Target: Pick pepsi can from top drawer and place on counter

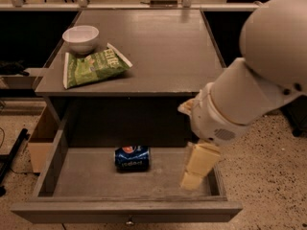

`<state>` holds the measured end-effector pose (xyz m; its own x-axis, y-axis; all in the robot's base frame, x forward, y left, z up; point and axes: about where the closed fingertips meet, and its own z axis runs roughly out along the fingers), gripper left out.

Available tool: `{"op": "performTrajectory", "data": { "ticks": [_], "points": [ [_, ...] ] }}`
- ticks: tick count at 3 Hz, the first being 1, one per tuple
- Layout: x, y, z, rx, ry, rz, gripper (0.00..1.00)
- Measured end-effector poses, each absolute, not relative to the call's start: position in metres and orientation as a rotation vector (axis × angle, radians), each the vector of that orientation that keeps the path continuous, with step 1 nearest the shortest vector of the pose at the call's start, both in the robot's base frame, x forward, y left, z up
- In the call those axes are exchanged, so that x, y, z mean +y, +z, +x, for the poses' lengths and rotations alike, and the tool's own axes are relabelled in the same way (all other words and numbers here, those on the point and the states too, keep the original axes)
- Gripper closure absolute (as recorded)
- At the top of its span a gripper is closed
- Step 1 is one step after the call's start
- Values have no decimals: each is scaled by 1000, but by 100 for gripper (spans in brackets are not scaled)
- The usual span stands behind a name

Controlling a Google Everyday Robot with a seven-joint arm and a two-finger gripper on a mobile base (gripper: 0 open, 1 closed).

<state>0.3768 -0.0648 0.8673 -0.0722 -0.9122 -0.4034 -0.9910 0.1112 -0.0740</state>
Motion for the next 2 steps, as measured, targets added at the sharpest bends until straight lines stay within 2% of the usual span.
{"op": "performTrajectory", "data": {
  "ticks": [1,2],
  "points": [
    [-33,845,384,2001,380,-1891,0],
    [-29,842,385,1995,386,-1893,0]
  ]
}}
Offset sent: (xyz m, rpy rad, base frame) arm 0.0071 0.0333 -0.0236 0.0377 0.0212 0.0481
